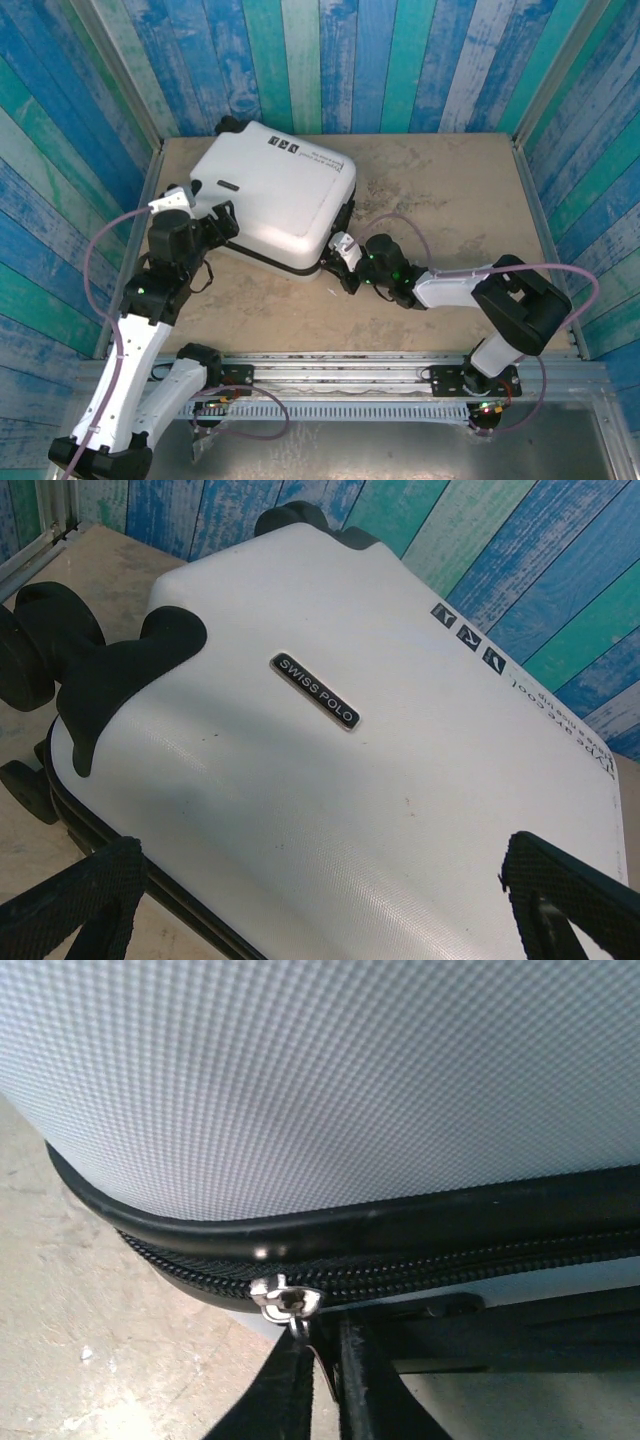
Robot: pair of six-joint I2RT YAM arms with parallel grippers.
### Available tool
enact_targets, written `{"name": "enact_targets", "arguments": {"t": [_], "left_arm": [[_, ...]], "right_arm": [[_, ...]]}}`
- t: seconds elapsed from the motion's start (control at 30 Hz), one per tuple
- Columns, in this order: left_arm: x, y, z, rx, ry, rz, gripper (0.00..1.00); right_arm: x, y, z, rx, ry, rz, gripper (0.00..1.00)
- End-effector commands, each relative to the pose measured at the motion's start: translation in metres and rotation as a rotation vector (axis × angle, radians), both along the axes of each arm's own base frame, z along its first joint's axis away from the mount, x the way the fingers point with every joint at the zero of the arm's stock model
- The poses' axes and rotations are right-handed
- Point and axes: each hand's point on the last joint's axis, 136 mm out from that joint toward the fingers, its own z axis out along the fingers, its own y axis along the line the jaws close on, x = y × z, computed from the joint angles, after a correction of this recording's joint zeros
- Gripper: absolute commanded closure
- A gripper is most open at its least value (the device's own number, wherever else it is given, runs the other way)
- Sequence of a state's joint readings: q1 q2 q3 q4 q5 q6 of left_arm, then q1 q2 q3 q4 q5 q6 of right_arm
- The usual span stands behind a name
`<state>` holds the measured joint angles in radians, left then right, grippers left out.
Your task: Pack the luggage
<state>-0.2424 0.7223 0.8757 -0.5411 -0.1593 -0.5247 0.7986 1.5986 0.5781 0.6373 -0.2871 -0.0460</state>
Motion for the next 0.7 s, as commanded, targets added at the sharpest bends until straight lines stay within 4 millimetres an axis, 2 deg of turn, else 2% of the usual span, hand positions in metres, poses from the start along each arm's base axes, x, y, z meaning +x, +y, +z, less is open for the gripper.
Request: {"name": "enact_targets", "arguments": {"t": [0.0, 0.07, 0.23, 0.5, 0.67], "left_arm": [[0.000, -0.002, -0.005, -0.008, 0.009, -0.008, 0.06], [0.000, -0.003, -0.006, -0.010, 0.013, -0.011, 0.06], [-0.001, -0.011, -0.001, -0.037, 0.001, -0.054, 0.11], [0.003, -0.029, 0.029, -0.053, -0.038, -0.152, 0.26], [0.017, -0.040, 0.041, -0.029, -0.039, -0.198, 0.35]], "right_arm": [[0.006, -0.003, 0.003, 0.008, -0.035, -0.031, 0.96], [0.004, -0.002, 0.006, 0.011, -0.039, -0.019, 1.00], [0.000, -0.005, 0.008, -0.013, -0.034, -0.007, 1.00], [0.003, -0.018, 0.007, -0.121, -0.005, -0.053, 1.00], [0.005, -0.021, 0.010, -0.175, 0.002, -0.060, 1.00]]}}
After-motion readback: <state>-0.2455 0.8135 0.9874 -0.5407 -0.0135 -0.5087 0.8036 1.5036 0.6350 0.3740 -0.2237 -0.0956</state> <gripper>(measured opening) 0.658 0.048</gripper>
